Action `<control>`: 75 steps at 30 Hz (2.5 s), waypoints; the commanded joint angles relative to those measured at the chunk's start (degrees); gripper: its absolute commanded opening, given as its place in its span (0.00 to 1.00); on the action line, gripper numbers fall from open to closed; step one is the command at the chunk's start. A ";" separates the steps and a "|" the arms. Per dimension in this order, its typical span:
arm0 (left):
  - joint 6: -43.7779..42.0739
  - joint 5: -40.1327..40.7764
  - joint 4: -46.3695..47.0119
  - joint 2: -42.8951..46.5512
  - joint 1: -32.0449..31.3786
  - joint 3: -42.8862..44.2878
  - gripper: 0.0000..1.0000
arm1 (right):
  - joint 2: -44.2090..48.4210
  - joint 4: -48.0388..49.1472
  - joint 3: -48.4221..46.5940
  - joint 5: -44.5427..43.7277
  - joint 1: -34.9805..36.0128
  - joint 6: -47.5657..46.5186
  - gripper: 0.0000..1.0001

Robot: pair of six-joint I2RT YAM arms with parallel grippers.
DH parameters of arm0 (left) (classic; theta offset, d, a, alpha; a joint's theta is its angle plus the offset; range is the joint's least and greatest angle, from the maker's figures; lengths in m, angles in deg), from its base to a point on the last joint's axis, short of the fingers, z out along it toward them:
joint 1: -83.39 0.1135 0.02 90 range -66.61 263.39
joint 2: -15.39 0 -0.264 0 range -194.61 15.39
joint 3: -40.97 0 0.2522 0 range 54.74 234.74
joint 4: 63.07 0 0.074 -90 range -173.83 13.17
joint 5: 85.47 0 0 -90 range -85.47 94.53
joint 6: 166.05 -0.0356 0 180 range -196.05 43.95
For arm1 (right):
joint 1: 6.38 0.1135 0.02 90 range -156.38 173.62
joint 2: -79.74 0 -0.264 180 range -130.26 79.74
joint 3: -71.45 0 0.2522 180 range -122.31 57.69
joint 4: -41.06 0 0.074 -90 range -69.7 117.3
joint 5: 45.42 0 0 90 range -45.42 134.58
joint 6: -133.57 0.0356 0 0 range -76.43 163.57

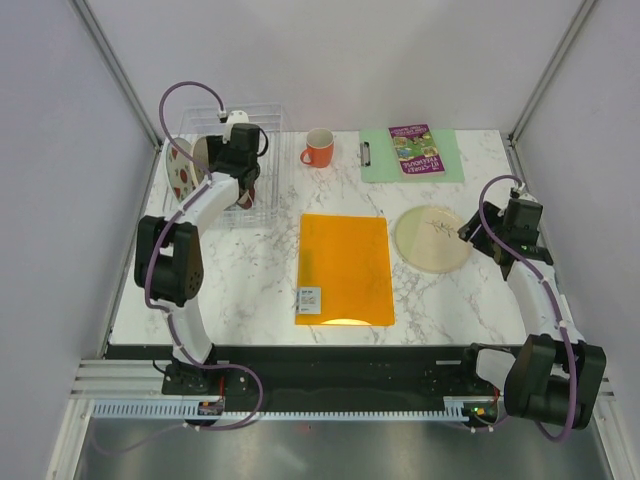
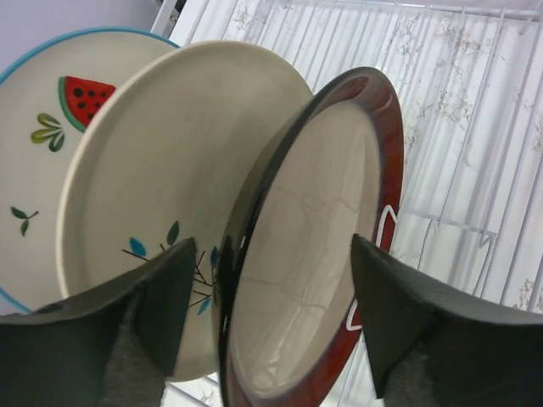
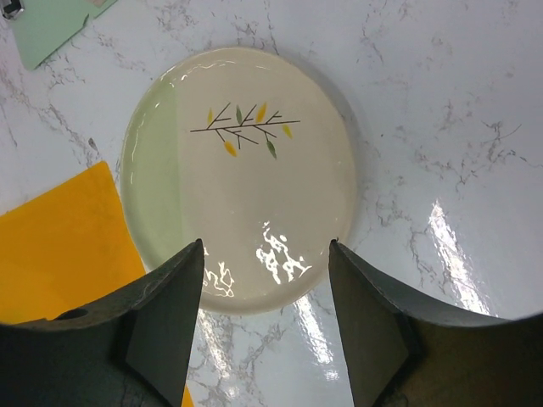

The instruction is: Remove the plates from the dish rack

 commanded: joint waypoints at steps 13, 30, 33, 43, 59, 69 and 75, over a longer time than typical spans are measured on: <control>-3.18 6.81 1.72 1.29 -0.05 3.18 0.02 | -0.90 0.91 -2.19 -0.10 0.27 -1.49 0.67; -13.55 11.12 1.54 9.55 -2.15 11.97 0.02 | 2.87 -1.55 -3.51 1.92 0.19 -2.19 0.68; -14.78 11.30 1.28 11.22 -2.33 12.76 0.02 | 3.40 -1.64 -3.51 2.97 0.27 -2.28 0.68; -2.85 -10.64 -13.21 24.56 -4.00 11.20 0.02 | 4.55 -1.73 -4.82 14.12 0.36 -2.37 0.69; 30.02 -67.97 9.35 35.66 -4.26 -22.02 0.02 | 4.73 12.42 -3.33 34.34 9.06 9.57 0.71; 38.29 -75.71 24.21 31.70 -5.67 -26.17 0.02 | -0.19 23.14 -1.31 33.74 19.33 17.05 0.72; 39.79 -77.20 26.76 31.87 -7.69 -28.45 0.02 | -3.88 27.18 -1.22 31.89 24.87 18.20 0.72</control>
